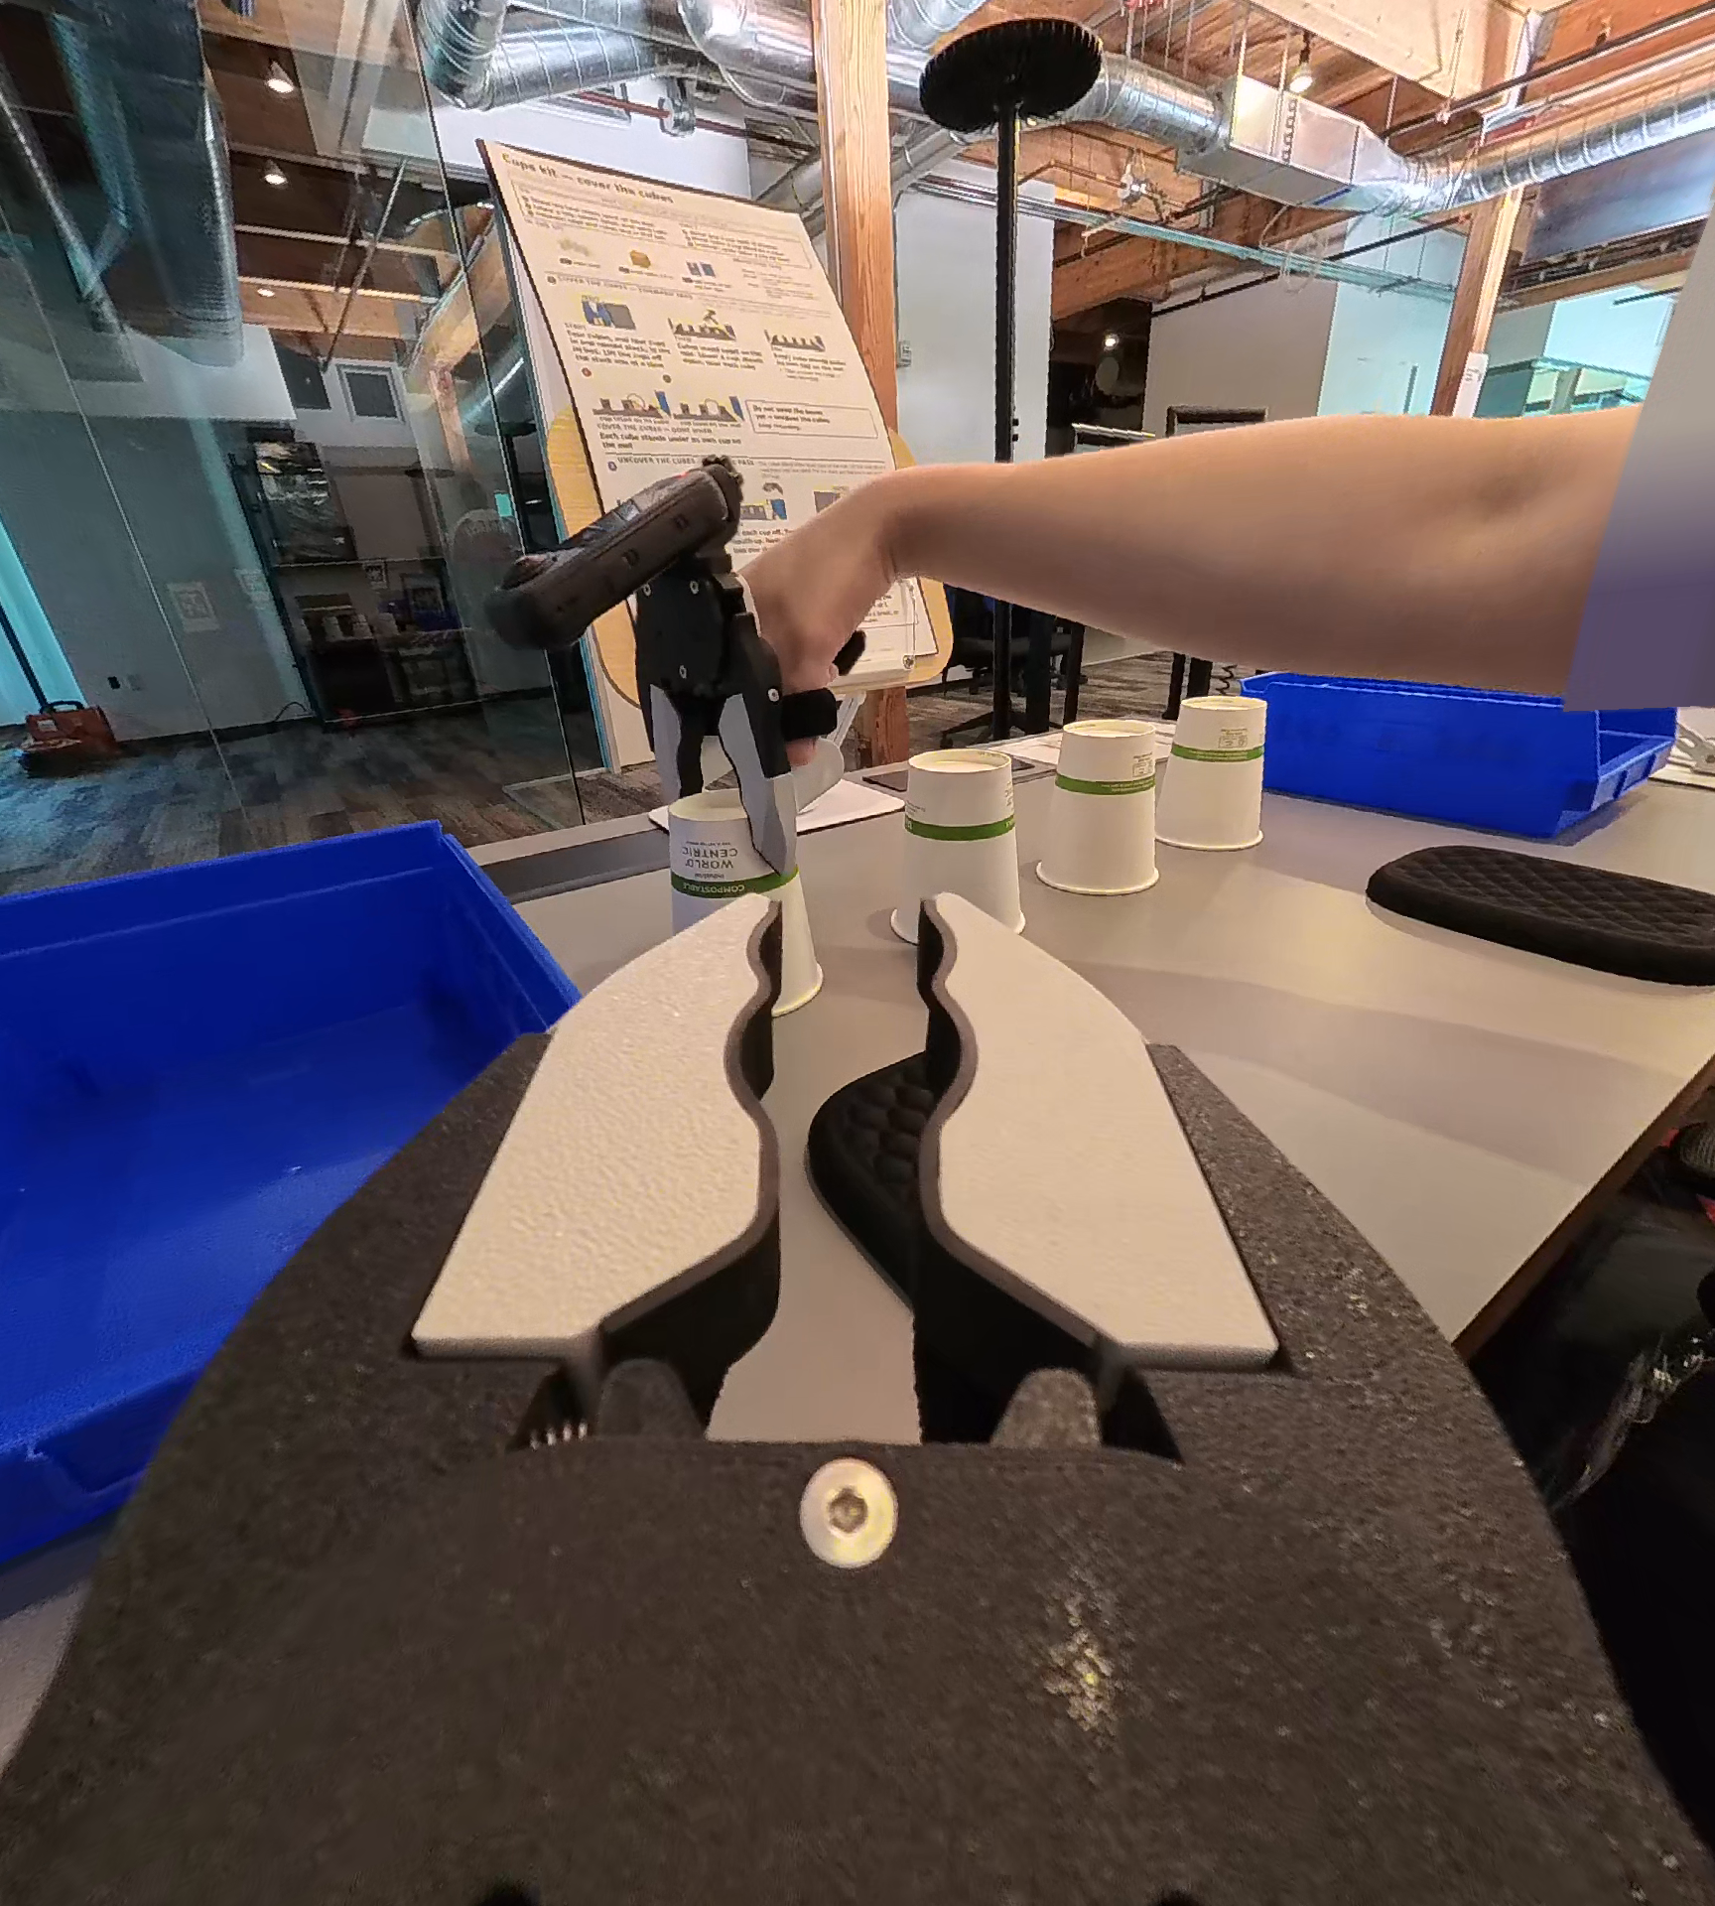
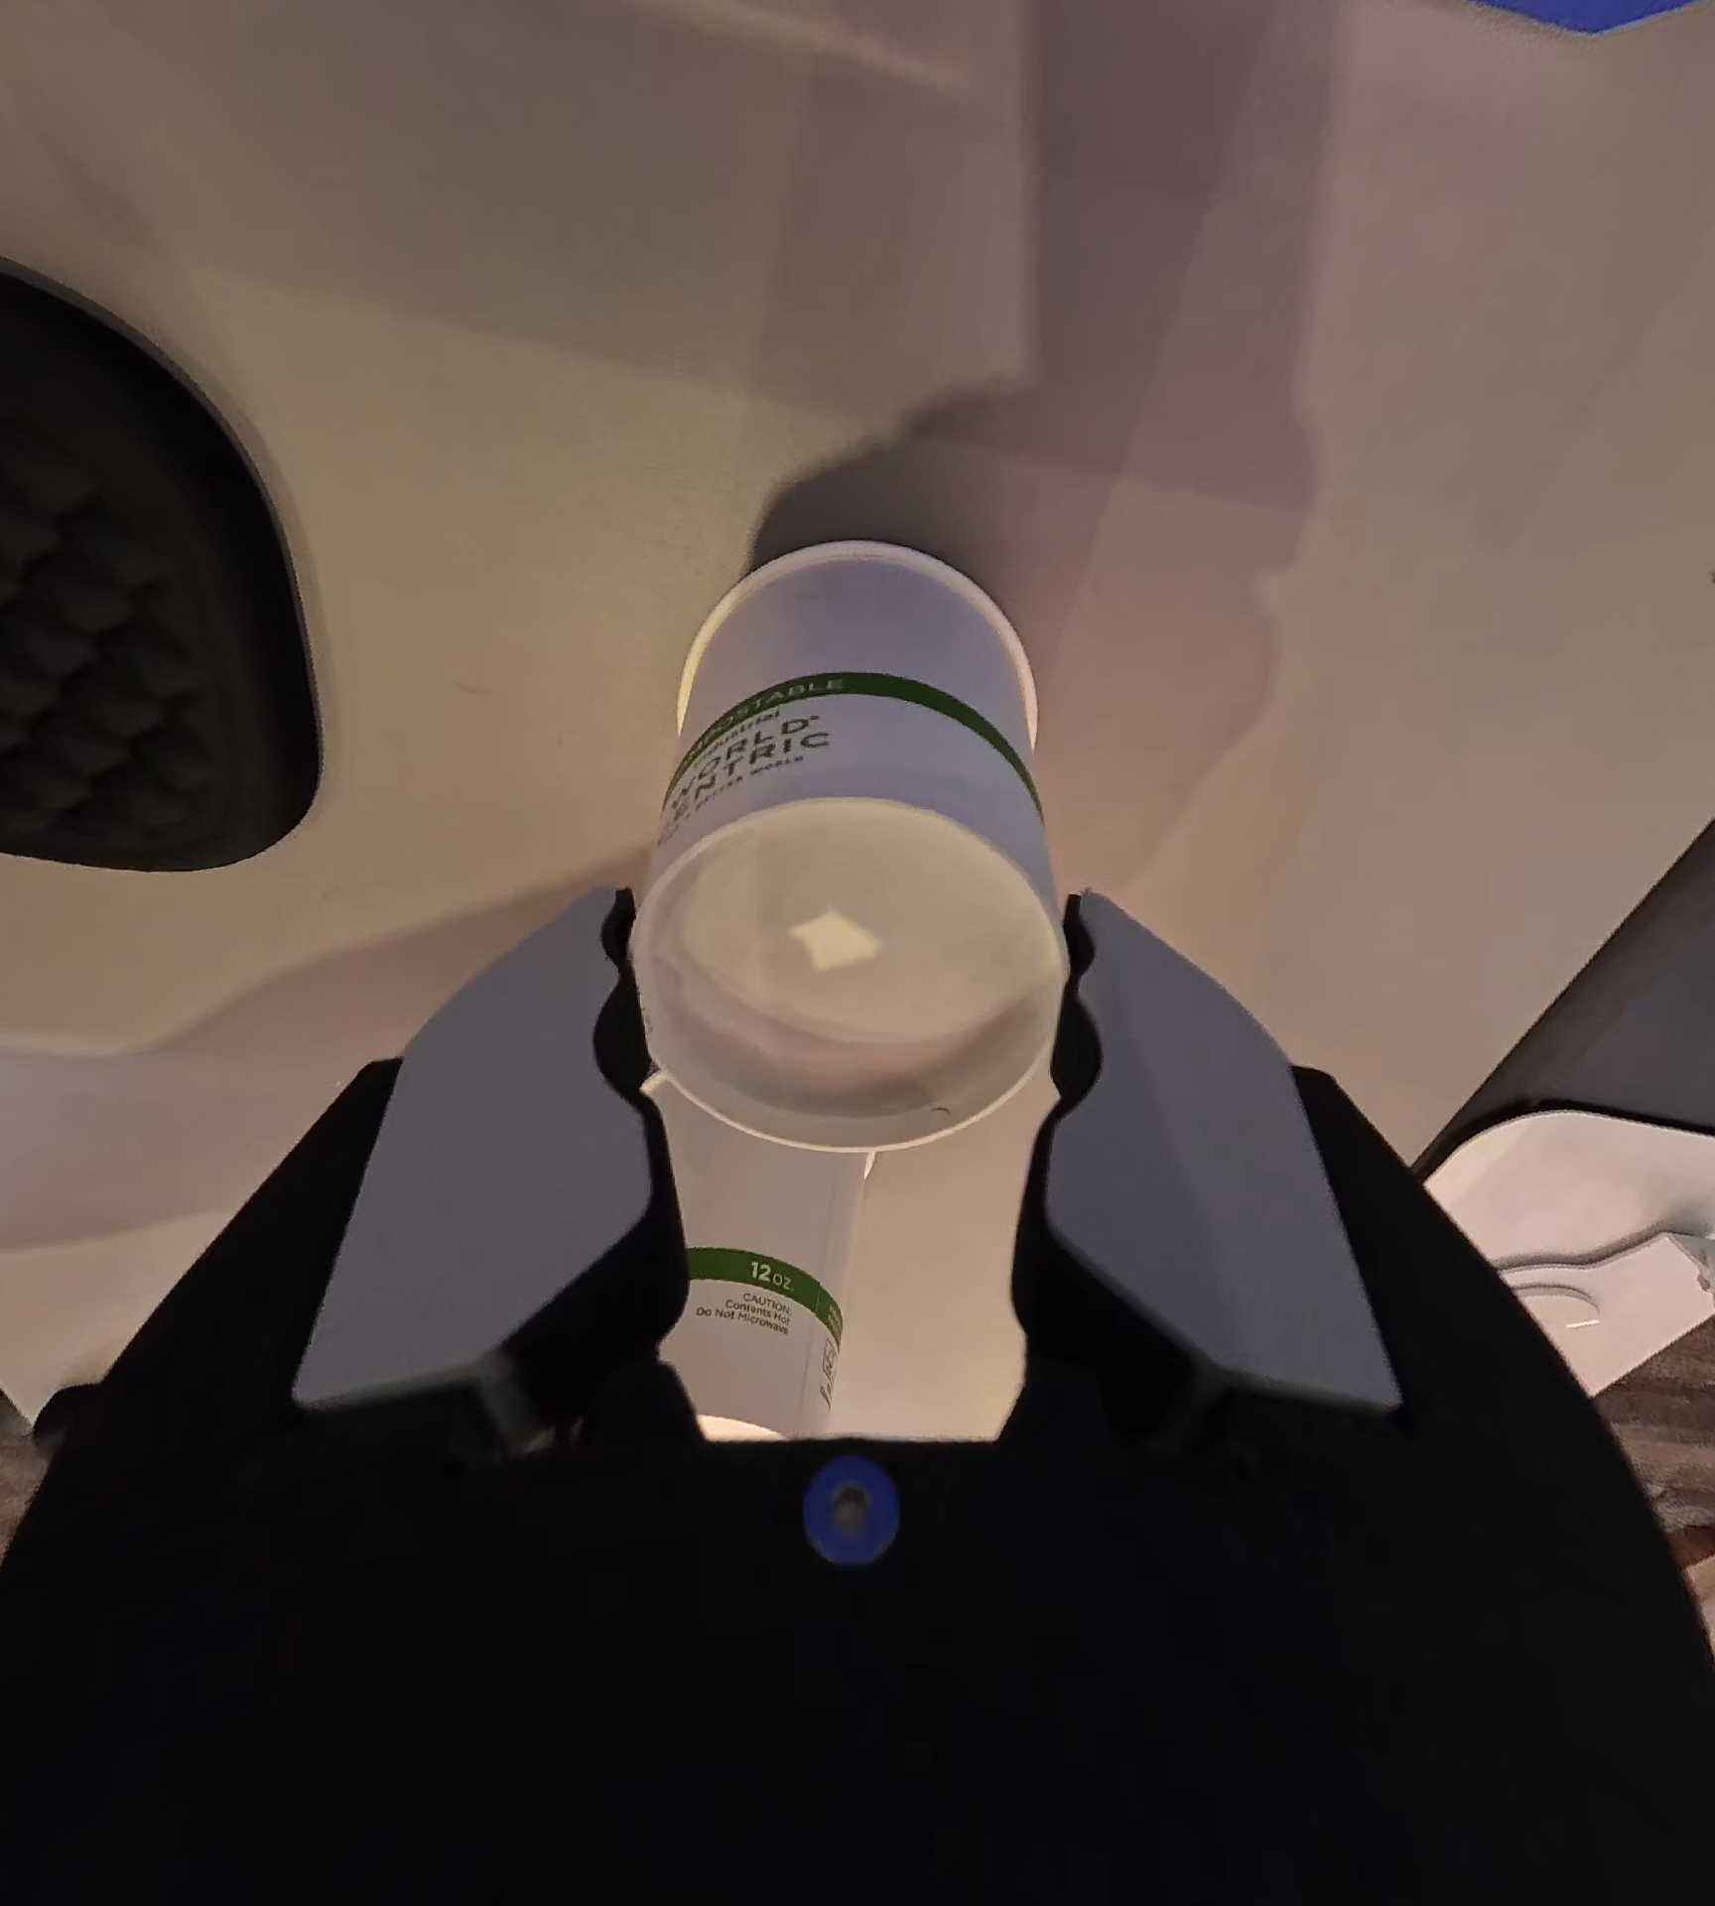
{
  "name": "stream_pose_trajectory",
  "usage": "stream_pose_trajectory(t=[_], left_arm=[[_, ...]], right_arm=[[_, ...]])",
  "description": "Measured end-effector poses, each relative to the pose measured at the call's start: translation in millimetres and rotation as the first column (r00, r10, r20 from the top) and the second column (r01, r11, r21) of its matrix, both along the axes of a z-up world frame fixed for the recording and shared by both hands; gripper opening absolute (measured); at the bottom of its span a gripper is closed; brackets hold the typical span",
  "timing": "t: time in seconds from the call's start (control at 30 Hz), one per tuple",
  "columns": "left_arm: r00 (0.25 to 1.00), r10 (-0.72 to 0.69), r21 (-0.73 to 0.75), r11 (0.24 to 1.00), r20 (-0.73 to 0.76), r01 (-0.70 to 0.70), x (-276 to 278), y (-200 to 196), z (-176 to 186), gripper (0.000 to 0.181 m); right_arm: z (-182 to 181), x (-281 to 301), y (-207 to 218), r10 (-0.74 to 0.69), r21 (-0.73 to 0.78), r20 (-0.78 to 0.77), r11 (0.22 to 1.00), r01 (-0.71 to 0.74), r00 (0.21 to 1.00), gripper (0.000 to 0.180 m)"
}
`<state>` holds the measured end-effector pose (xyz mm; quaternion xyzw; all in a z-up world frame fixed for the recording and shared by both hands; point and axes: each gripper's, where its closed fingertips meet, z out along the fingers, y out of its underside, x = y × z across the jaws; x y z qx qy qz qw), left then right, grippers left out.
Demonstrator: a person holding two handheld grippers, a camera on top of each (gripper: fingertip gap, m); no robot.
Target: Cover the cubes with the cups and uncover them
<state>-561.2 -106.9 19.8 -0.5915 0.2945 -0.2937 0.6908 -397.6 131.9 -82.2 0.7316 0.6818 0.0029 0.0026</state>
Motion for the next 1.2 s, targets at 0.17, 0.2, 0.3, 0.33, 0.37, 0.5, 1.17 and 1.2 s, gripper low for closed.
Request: stream_pose_trajectory(t=[0.17, 0.2, 0.3, 0.33, 0.37, 0.5, 1.17, 1.2], left_arm=[[1.000, -0.007, -0.010, 1.000, -0.018, 0.007, 2.3, -0.8, -1.3, 0.024], [1.000, -0.005, -0.013, 1.000, -0.021, 0.005, 2.2, -0.7, -2.0, 0.025], [1.000, -0.004, -0.025, 1.000, -0.027, 0.003, 1.8, -0.6, -4.7, 0.025], [1.000, -0.002, -0.030, 1.000, -0.028, 0.001, 1.5, -0.3, -5.7, 0.025], [1.000, -0.002, -0.034, 0.999, -0.029, 0.001, 1.5, 0.0, -6.8, 0.025], [0.999, 0.001, -0.053, 0.999, -0.043, -0.004, 1.7, 2.2, -12.9, 0.025], [0.986, 0.029, -0.019, 0.999, -0.167, -0.033, 44.7, 32.9, 21.9, 0.025], [0.984, 0.026, -0.013, 1.000, -0.178, -0.029, 51.9, 36.4, 26.6, 0.025]], right_arm=[[10.8, 1.3, 5.2, 0.010, 0.063, -0.062, 0.998, -0.006, 0.998, 0.087], [17.5, 0.6, 5.2, 0.014, 0.075, -0.091, 0.997, -0.007, 0.996, 0.088], [49.6, -4.5, 0.2, 0.032, 0.110, -0.233, 0.994, -0.006, 0.972, 0.087], [63.8, -5.1, -1.3, 0.046, 0.140, -0.285, 0.990, -0.006, 0.957, 0.087], [79.4, -4.6, -3.1, 0.064, 0.177, -0.338, 0.984, -0.003, 0.939, 0.087], [145.9, 11.1, -23.9, 0.162, 0.333, -0.540, 0.942, 0.032, 0.826, 0.086], [191.6, 311.9, -149.4, 0.151, 0.524, -0.799, 0.649, 0.551, 0.582, 0.071], [188.2, 321.8, -148.5, 0.134, 0.516, -0.802, 0.646, 0.563, 0.581, 0.070]])
